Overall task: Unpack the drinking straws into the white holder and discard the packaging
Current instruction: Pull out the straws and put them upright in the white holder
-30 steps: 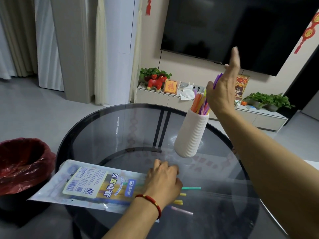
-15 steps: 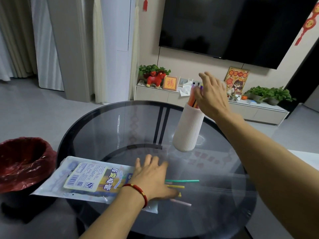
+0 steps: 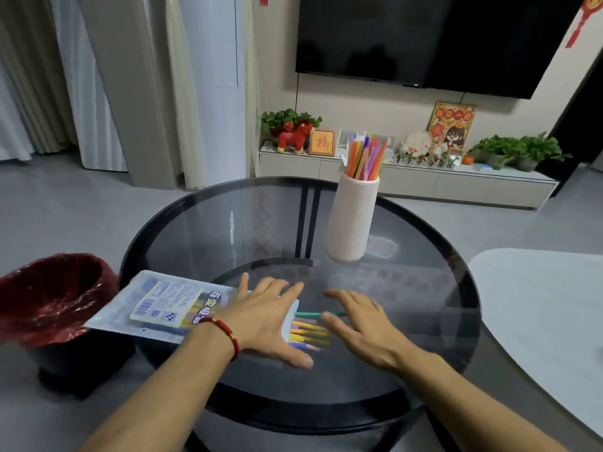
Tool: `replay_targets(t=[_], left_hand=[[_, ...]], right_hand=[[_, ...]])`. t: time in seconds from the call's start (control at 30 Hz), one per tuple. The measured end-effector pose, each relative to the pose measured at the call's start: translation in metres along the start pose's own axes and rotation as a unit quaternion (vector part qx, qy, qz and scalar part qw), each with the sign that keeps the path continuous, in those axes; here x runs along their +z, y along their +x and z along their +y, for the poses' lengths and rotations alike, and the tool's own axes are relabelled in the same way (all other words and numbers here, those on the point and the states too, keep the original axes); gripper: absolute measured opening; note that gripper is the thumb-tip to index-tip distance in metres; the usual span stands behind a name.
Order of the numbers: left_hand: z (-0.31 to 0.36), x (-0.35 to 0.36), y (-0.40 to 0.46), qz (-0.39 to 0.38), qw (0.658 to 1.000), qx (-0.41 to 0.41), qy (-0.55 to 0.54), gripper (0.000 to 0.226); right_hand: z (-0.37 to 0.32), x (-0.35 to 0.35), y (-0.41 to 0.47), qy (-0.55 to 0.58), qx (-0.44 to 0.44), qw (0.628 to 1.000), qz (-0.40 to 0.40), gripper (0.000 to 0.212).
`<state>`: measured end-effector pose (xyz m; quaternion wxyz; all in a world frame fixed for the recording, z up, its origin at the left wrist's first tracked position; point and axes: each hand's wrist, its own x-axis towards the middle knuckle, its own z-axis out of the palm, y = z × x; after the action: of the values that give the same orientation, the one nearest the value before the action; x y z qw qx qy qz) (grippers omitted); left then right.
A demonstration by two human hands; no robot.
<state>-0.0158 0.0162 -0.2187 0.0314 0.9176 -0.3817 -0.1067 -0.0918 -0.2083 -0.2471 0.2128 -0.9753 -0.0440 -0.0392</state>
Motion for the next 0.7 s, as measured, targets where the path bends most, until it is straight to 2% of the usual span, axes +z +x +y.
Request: replay_targets(t=[0.13, 0.23, 0.3, 0.43, 0.57, 0.7], left_hand=[[-0.027, -0.004, -0.023, -0.089, 0.996, -0.016, 0.014, 0.146], [-0.034, -0.002, -0.030, -0.094, 0.995, -0.022, -0.009, 0.140], [-0.031, -0.001, -0.026, -0.053, 0.998, -0.009, -0.019, 0.131], [-0.024, 0.005, -0.020, 0.033, 0.999, -0.006, -0.011, 0.113], [-0.026, 0.006, -0.017, 0.045, 0.999, -0.020, -0.007, 0.099], [-0.032, 0.004, -0.018, 0.031, 0.999, -0.038, 0.001, 0.101]], right_hand=[[-0.007, 0.021, -0.009, -0.049, -0.060, 0.997, -0.004, 0.085], [-0.012, 0.033, -0.001, -0.131, -0.068, 0.989, 0.016, 0.072], [-0.019, 0.036, 0.006, -0.163, -0.064, 0.984, 0.018, 0.064], [-0.027, 0.035, 0.011, -0.191, -0.107, 0.976, 0.007, 0.044], [-0.026, 0.023, 0.007, -0.200, -0.125, 0.972, -0.022, 0.019], [-0.013, -0.012, -0.001, -0.210, -0.104, 0.971, -0.056, 0.028]])
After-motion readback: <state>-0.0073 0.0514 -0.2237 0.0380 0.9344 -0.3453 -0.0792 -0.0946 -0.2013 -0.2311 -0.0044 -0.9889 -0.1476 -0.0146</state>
